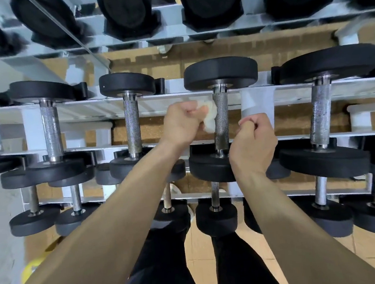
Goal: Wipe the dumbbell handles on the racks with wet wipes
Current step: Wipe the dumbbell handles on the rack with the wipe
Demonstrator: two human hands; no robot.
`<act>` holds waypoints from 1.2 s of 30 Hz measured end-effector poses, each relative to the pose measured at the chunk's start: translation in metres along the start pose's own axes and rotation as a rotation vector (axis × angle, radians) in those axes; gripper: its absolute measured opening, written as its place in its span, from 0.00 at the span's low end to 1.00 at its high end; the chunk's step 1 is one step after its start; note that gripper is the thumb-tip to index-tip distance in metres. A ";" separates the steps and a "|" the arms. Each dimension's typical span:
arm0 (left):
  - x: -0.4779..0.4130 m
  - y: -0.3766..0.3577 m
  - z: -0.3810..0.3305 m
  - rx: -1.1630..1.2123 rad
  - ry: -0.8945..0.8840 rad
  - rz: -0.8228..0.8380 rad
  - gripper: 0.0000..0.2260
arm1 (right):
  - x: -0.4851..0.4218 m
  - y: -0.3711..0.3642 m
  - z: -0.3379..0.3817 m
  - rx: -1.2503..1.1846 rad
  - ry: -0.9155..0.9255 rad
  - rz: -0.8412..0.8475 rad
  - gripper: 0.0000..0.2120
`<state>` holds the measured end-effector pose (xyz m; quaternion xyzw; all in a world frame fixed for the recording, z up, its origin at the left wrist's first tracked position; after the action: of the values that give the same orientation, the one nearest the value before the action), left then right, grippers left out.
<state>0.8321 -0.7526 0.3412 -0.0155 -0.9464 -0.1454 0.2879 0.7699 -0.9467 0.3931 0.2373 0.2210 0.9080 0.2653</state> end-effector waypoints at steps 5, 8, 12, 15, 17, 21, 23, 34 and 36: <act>-0.015 -0.007 -0.011 -0.044 0.050 -0.175 0.10 | 0.001 0.000 0.002 -0.029 0.045 -0.013 0.10; 0.022 -0.020 0.011 -0.321 0.047 0.017 0.11 | 0.000 0.000 -0.001 -0.032 0.059 -0.022 0.10; 0.036 -0.023 0.022 -0.329 0.052 0.221 0.10 | 0.000 -0.001 -0.005 -0.060 0.052 -0.019 0.10; 0.011 -0.009 0.001 -0.133 0.073 0.018 0.11 | 0.000 -0.002 -0.004 -0.070 0.058 -0.004 0.13; -0.002 -0.007 -0.009 -0.026 0.116 -0.094 0.13 | 0.000 -0.002 -0.003 -0.081 0.073 -0.003 0.14; 0.012 -0.014 -0.003 -0.188 0.076 0.006 0.10 | 0.002 0.001 -0.001 -0.124 0.136 -0.019 0.12; 0.039 -0.017 0.002 -0.510 -0.012 0.133 0.10 | 0.005 0.008 0.003 -0.213 0.149 -0.051 0.10; 0.047 -0.100 -0.097 -1.631 -1.154 0.201 0.06 | 0.027 0.023 -0.048 -0.222 -0.023 -0.132 0.09; 0.044 -0.112 -0.098 -1.825 -1.181 0.224 0.04 | 0.030 0.023 -0.048 -0.257 0.028 -0.147 0.10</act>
<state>0.8357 -0.8903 0.4129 -0.3766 -0.4642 -0.7351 -0.3199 0.7119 -0.9600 0.3767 0.1717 0.1234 0.9103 0.3559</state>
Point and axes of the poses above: each hand's wrist, its own x-axis away from the middle knuckle, its own y-axis out of the back of the hand, z = x × y, the point moved 10 cm from there along -x, towards the middle knuckle
